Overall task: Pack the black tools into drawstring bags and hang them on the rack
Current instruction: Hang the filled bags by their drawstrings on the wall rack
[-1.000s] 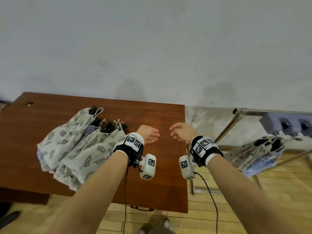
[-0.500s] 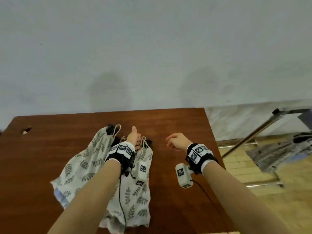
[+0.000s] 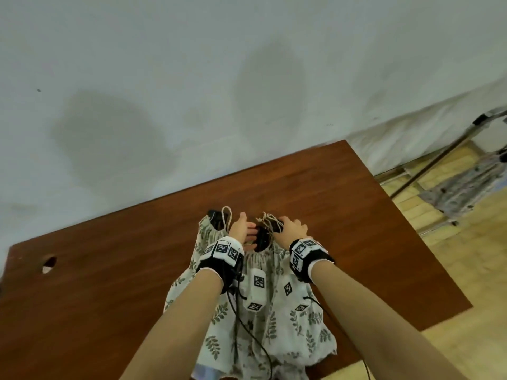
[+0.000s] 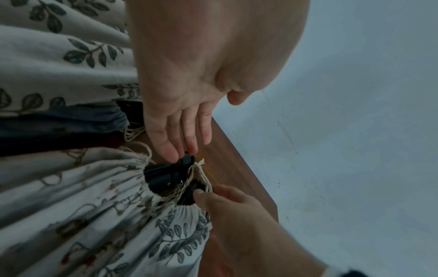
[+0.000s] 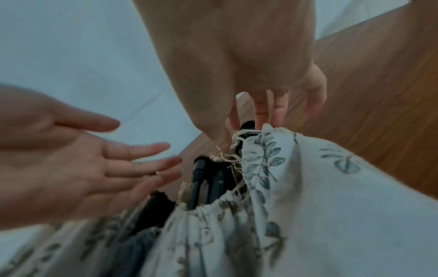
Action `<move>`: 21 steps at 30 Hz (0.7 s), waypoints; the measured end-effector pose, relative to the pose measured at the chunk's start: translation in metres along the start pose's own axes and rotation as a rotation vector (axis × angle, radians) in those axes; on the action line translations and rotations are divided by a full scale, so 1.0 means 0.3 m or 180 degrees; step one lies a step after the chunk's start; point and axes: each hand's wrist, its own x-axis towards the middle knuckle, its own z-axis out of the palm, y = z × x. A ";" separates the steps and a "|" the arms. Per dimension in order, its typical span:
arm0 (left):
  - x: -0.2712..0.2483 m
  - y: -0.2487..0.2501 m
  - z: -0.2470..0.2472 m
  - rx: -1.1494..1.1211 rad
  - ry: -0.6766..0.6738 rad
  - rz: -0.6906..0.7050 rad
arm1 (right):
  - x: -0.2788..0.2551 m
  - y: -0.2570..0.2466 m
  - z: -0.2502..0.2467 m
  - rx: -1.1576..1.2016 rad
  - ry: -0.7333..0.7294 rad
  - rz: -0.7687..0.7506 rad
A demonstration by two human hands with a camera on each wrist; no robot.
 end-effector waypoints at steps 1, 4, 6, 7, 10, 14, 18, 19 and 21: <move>0.008 -0.003 0.001 0.0015 -0.0011 0.0012 | 0.001 -0.002 0.005 -0.0156 0.0047 0.0031; 0.025 -0.024 0.002 0.0205 -0.0028 -0.0018 | 0.013 -0.004 0.019 -0.0317 0.0268 -0.0022; 0.041 -0.037 -0.005 0.0380 -0.0129 -0.0043 | 0.015 0.005 0.028 -0.0198 0.0397 -0.0083; 0.050 -0.038 -0.010 0.0398 -0.0140 -0.0053 | 0.013 0.012 0.025 -0.0065 0.0401 -0.0093; 0.069 -0.041 -0.016 0.0401 -0.0180 -0.0094 | 0.018 0.048 0.006 0.0586 0.0407 -0.0037; 0.059 -0.025 0.028 0.0619 -0.0220 -0.0134 | -0.037 0.091 -0.061 0.1479 0.0740 -0.0089; 0.060 -0.027 0.096 0.0946 -0.0368 -0.0106 | -0.110 0.105 -0.110 0.1637 0.0605 -0.0441; 0.071 -0.033 0.112 0.1049 -0.0391 -0.0023 | -0.134 0.106 -0.127 0.1717 0.0590 -0.0517; 0.069 -0.043 0.142 0.1183 -0.0467 0.0073 | -0.197 0.103 -0.171 0.2186 0.0616 -0.0728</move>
